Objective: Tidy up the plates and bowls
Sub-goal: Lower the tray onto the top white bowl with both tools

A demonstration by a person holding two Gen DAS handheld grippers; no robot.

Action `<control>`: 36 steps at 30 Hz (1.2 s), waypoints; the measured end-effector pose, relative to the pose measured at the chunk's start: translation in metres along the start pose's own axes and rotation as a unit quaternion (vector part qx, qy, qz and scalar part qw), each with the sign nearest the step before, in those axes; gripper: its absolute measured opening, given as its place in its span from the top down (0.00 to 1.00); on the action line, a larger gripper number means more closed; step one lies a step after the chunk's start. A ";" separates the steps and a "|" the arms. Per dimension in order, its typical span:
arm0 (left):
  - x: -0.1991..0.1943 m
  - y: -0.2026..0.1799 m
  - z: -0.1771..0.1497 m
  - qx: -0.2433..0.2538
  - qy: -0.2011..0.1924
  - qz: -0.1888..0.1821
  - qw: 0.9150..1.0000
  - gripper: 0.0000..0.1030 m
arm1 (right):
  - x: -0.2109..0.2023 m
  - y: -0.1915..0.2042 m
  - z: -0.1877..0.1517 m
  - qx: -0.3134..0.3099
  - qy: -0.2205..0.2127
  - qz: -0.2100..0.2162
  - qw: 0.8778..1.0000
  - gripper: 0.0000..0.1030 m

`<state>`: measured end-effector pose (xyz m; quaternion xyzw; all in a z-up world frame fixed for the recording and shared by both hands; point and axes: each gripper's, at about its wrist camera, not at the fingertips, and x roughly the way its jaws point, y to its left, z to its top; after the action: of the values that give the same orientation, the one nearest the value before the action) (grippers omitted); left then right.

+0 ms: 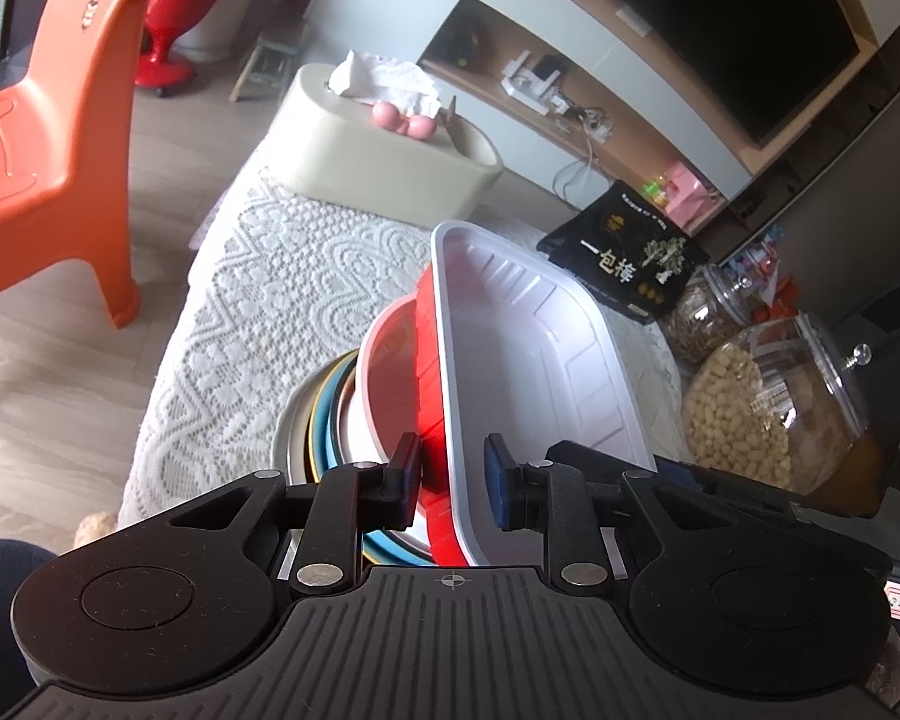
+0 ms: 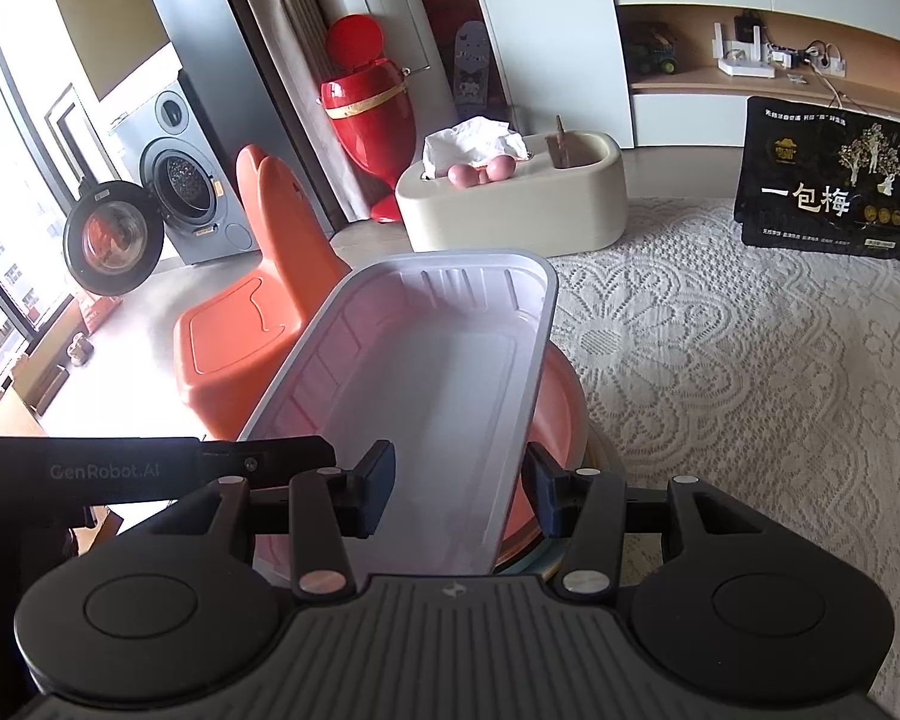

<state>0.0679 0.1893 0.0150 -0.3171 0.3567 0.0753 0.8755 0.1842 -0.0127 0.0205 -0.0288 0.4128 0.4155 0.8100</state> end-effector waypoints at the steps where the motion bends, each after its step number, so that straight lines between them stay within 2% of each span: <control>1: 0.000 0.000 0.000 0.000 0.000 -0.001 1.000 0.76 | 0.000 0.000 0.000 0.000 0.000 0.001 1.000 0.54; 14: -0.018 0.014 0.006 -0.040 -0.030 0.000 0.999 0.76 | -0.010 -0.005 -0.001 0.012 -0.011 0.003 1.000 0.54; 21: -0.011 0.009 0.002 -0.032 -0.009 -0.010 0.999 0.76 | -0.009 0.003 -0.002 0.008 -0.010 0.009 1.000 0.54; 30: -0.008 0.001 0.000 -0.013 -0.010 -0.001 1.000 0.76 | -0.010 -0.003 -0.003 0.014 -0.014 0.002 1.000 0.54; 34: -0.013 -0.003 -0.001 -0.010 -0.019 0.012 1.000 0.76 | -0.026 -0.004 -0.007 0.009 -0.045 -0.021 0.999 0.54; 36: -0.023 -0.004 -0.005 -0.014 -0.035 0.026 0.999 0.76 | -0.040 -0.007 -0.013 0.008 -0.066 -0.032 0.997 0.53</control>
<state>0.0495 0.1856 0.0300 -0.3173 0.3326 0.1141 0.8807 0.1680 -0.0480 0.0378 -0.0074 0.3608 0.3871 0.8485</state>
